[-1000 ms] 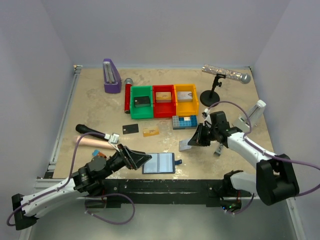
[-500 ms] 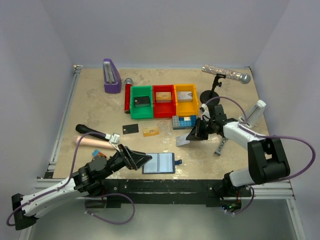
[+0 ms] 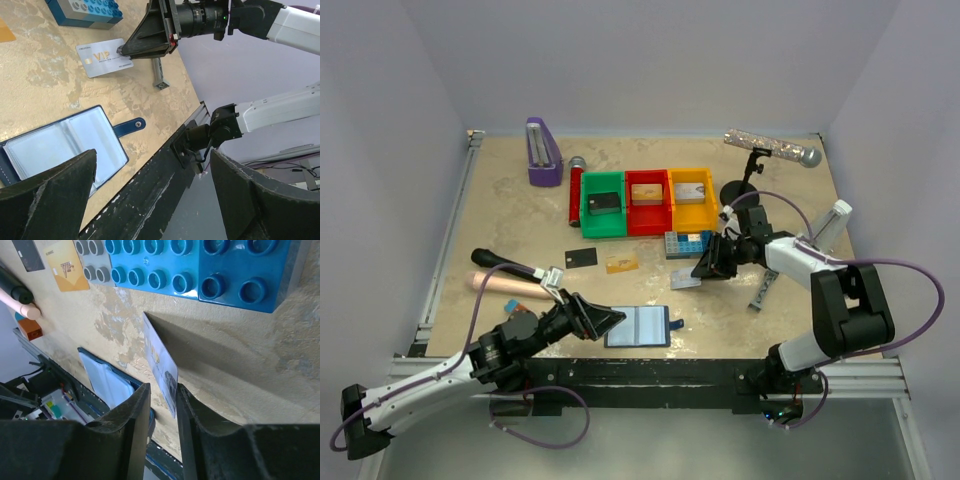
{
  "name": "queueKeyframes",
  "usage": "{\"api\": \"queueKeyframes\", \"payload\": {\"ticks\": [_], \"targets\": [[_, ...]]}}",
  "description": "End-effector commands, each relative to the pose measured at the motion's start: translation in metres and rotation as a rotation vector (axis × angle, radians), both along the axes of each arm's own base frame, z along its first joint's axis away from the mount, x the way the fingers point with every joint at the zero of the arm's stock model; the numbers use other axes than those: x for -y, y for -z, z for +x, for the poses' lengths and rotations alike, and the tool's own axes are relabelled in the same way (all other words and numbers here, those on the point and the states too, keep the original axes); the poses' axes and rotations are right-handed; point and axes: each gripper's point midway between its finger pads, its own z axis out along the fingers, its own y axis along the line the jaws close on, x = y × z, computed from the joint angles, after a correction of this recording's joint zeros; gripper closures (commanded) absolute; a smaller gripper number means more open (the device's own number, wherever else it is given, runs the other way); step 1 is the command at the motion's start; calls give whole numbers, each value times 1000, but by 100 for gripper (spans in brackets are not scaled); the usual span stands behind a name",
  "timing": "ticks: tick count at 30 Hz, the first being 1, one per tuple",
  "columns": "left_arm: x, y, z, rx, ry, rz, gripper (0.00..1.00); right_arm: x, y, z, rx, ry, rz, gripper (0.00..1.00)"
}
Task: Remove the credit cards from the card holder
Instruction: Place the credit card at the center of the board.
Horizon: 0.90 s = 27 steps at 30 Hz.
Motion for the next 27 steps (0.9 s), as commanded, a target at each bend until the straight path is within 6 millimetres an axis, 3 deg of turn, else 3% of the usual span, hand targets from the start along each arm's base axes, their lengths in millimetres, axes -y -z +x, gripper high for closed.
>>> {"api": "queueKeyframes", "payload": {"ticks": [1,9,15,18,20,23,27], "targets": [[2,-7,1,23,6,-6,0,3,-9,9,40,2,-16,67],[3,-6,1,25,11,13,0,16,-15,10,70,56,-79,60],[0,5,2,32,11,97,0,22,-35,-1,128,74,-94,53],[-11,20,8,-35,-51,182,0,19,-50,-14,174,43,-99,52],[-14,20,11,-43,-79,181,0,12,-61,-29,230,-11,-132,52],[-14,19,14,-31,-94,151,0,4,-62,-52,283,-102,-224,52],[-16,37,12,-88,-100,192,2,-7,-47,-80,272,-155,-224,49]]}}
